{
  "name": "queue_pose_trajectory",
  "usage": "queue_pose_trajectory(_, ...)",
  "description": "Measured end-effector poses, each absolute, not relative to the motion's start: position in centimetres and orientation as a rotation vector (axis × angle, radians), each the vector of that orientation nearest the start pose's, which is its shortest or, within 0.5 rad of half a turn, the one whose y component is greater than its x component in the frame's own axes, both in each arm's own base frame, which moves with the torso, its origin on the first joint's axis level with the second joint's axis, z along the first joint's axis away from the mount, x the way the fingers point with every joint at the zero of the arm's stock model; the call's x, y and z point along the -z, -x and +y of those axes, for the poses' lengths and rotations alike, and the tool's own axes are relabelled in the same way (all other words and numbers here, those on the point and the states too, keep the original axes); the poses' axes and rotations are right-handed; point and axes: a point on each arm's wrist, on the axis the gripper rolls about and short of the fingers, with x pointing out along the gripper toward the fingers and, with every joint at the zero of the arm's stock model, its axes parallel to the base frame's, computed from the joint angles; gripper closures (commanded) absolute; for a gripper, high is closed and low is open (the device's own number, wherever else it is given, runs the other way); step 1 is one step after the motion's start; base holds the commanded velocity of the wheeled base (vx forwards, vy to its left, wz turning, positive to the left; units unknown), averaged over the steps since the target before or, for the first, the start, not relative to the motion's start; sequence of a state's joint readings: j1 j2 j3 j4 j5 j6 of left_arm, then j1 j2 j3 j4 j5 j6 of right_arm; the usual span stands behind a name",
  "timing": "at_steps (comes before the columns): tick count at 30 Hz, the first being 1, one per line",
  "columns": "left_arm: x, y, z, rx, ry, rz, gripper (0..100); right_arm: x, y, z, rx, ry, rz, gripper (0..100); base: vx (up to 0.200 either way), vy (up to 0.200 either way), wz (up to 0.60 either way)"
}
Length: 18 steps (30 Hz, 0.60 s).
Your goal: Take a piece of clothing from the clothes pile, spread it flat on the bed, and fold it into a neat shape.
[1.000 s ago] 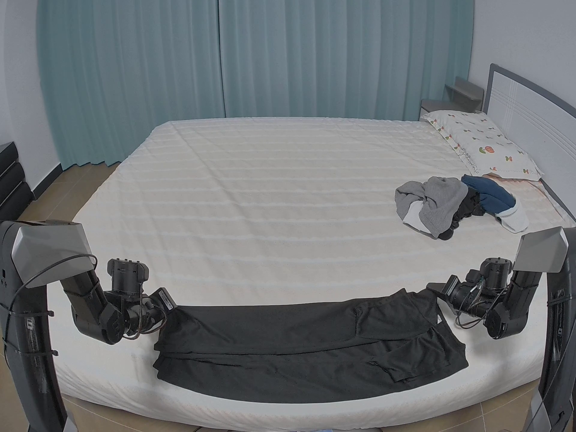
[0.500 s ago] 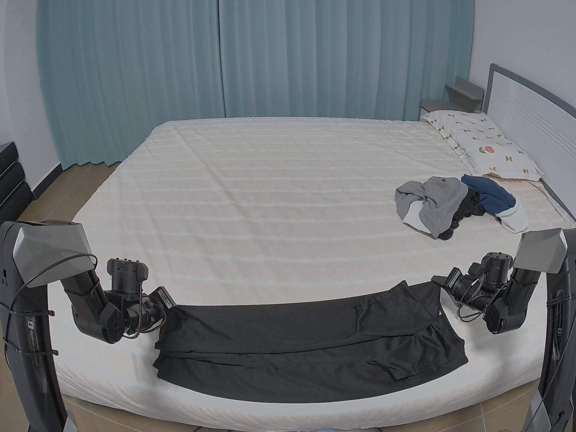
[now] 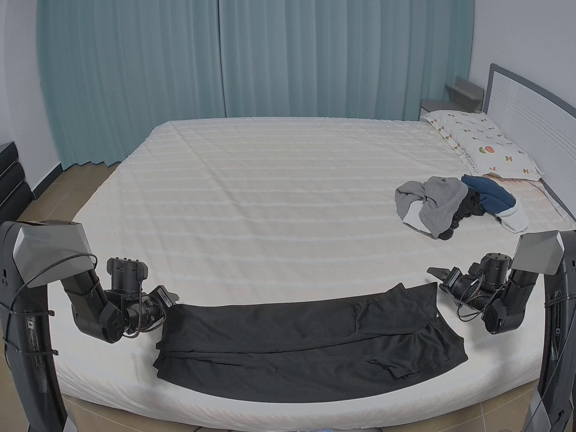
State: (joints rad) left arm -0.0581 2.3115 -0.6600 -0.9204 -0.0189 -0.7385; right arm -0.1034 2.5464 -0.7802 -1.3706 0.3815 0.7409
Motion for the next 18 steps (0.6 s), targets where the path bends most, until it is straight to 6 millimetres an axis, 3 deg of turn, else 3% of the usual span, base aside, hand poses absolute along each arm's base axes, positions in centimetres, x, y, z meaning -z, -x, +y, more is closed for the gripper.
queue_pose_trajectory(6, 2.4, -33.9, -1.9, -0.203, 0.698, 0.715, 0, 4.3, -36.6, -3.5, -0.109, -0.834, 0.481, 0, 0.0, 0.0, 0.0)
queue_pose_trajectory(10, 0.9, -33.6, -1.7, -0.194, 0.704, 0.683, 0, 3.2, -35.1, -3.5, -0.103, -0.853, 0.499, 0, 0.0, 0.0, 0.0)
queue_pose_trajectory(18, -1.5, -32.2, -2.1, -0.164, 0.707, 0.649, 0, 0.9, -31.6, -1.7, -0.091, -0.954, 0.562, 0, -0.2, 0.0, 0.0)
